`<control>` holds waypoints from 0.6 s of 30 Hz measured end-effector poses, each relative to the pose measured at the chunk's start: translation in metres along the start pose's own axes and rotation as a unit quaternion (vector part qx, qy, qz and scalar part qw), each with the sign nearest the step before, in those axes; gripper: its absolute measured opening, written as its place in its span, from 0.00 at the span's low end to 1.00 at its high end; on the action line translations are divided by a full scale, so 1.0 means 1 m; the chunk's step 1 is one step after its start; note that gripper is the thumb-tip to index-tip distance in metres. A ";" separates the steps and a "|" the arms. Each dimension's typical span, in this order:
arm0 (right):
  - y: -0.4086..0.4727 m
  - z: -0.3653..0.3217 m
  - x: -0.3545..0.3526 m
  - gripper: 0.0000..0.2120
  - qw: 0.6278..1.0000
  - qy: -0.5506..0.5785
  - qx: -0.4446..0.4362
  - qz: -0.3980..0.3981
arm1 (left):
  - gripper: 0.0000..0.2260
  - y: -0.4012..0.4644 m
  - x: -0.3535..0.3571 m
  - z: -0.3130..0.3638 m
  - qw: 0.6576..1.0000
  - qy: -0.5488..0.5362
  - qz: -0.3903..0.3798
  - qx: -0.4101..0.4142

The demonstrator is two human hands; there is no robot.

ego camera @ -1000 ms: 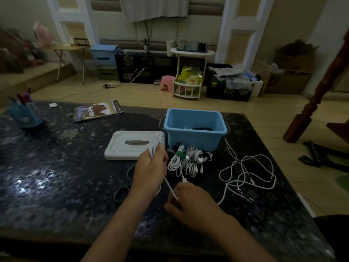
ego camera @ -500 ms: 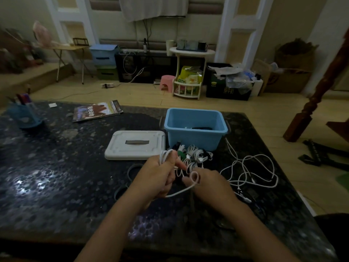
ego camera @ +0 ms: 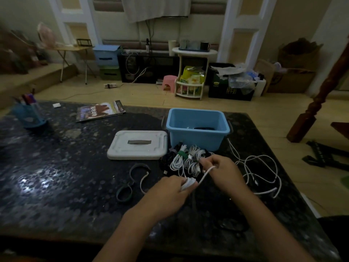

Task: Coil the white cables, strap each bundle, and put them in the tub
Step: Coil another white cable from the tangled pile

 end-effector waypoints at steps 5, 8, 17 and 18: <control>-0.002 -0.001 -0.008 0.18 0.999 -0.027 0.007 0.028 | 0.19 0.003 0.003 -0.004 0.999 -0.016 0.006 0.028; -0.002 -0.001 -0.011 0.18 0.999 -0.038 0.007 0.031 | 0.17 0.004 -0.001 -0.005 0.999 0.027 0.029 0.024; -0.010 -0.009 -0.003 0.05 0.986 -0.012 -0.056 -0.154 | 0.17 0.006 -0.026 -0.016 0.909 -0.380 0.139 -0.097; -0.012 -0.013 -0.003 0.07 0.985 0.004 -0.063 -0.162 | 0.17 0.006 -0.027 -0.017 0.892 -0.415 0.139 -0.110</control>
Point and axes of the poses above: each hand's wrist, its own y-axis towards the middle knuckle, its own x-axis out of the palm, z = x × y, the point moved 3 cm from there along y, towards the middle knuckle, and after that the axes turned 3 degrees about x, right-handed, at the moved point
